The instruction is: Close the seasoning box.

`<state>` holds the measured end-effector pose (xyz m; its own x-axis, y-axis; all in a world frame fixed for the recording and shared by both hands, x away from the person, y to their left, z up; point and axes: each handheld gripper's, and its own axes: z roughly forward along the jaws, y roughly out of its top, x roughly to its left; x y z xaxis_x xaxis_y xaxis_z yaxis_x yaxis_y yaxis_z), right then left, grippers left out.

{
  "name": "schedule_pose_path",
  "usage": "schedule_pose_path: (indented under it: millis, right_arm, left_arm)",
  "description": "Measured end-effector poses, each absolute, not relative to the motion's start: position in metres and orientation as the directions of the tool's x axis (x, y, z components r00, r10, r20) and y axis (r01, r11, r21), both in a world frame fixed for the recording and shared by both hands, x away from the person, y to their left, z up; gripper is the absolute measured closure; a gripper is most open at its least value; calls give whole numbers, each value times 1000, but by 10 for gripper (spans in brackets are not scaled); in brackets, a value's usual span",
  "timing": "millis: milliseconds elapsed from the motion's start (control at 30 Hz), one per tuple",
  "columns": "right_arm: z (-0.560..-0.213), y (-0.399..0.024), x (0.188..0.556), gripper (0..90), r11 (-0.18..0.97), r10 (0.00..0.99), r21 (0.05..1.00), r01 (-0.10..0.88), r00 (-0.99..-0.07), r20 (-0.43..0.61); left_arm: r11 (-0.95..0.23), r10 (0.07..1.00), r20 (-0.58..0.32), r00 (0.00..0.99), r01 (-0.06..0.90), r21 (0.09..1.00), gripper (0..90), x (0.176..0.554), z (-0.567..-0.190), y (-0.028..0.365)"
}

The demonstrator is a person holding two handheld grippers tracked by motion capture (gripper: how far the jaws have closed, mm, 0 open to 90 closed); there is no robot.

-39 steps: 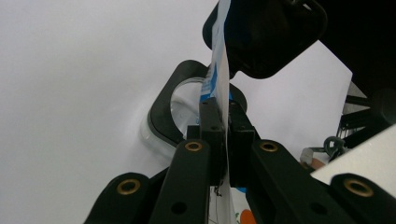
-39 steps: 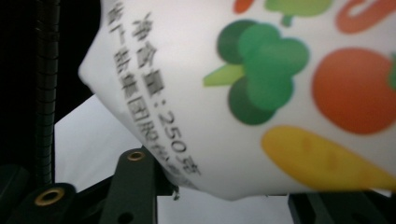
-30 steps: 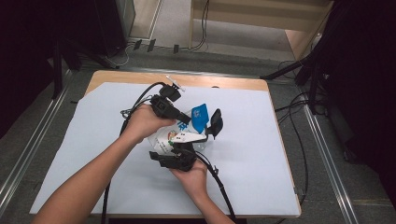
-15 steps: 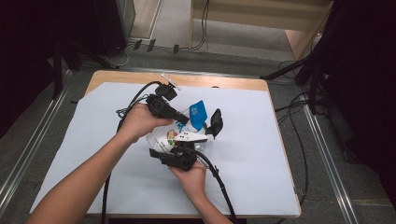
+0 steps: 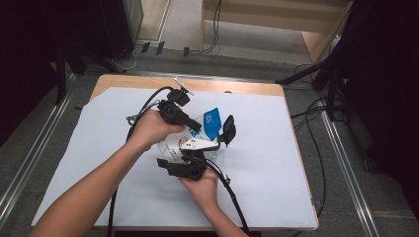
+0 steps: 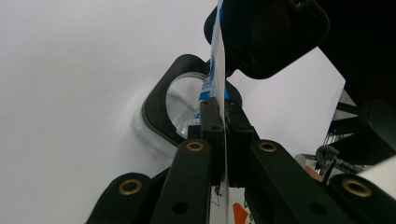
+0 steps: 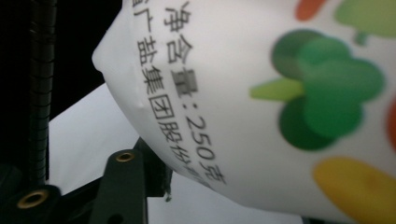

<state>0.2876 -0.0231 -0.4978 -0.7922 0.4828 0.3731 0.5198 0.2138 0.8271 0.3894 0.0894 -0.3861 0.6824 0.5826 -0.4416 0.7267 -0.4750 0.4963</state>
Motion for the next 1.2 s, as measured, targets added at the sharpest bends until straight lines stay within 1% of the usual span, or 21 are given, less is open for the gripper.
schedule_pose_path:
  millis: [67,100,167,333,433,567,867,933,967,1000,1033,1067,1133,1167,1200]
  right_arm:
    - [-497,-24,289,597,207,495,823,530,-782,379]
    - [-497,-24,289,597,207,495,823,530,-782,379]
    - [-497,-28,293,650,169,478,814,556,-769,426]
    - [-496,-31,293,678,132,450,804,580,-758,473]
    - [-497,-31,293,682,119,438,798,591,-752,492]
    - [-497,-33,295,685,120,447,801,586,-753,483]
    - [-497,-28,294,668,145,447,804,576,-763,467]
    - [-496,-27,294,648,163,450,806,569,-770,452]
    - [-495,-25,294,603,187,461,811,555,-778,426]
    - [-495,-25,294,603,187,461,811,555,-778,426]
    - [-494,-24,293,585,204,472,811,548,-781,408]
    - [-493,-22,291,565,233,498,817,527,-787,365]
    - [-492,-21,289,566,237,508,824,514,-789,346]
    - [-492,-22,288,584,241,517,827,508,-788,334]
    - [-491,-22,288,628,236,519,828,508,-786,335]
  left_arm:
    - [-476,586,-437,682,726,496,899,390,-385,88]
    - [-476,586,-437,682,726,496,897,390,-385,88]
    - [-467,587,-438,681,726,505,894,390,-383,89]
    - [-455,574,-465,674,735,502,879,392,-382,94]
    - [-459,569,-466,678,732,504,830,391,-381,96]
    - [-473,563,-453,691,719,509,814,388,-380,99]
    - [-472,581,-441,685,724,503,898,386,-381,99]
    - [-467,583,-446,679,729,500,899,386,-381,100]
    - [-464,587,-444,677,731,501,899,386,-381,99]
    - [-461,591,-441,676,731,502,899,386,-381,99]
    - [-461,598,-434,674,732,502,899,386,-382,98]
    - [-455,612,-427,666,738,499,900,386,-382,98]
    - [-451,617,-425,662,740,499,900,386,-381,99]
    - [-452,618,-427,660,743,494,900,387,-382,99]
    - [-453,618,-429,659,744,491,899,387,-382,100]
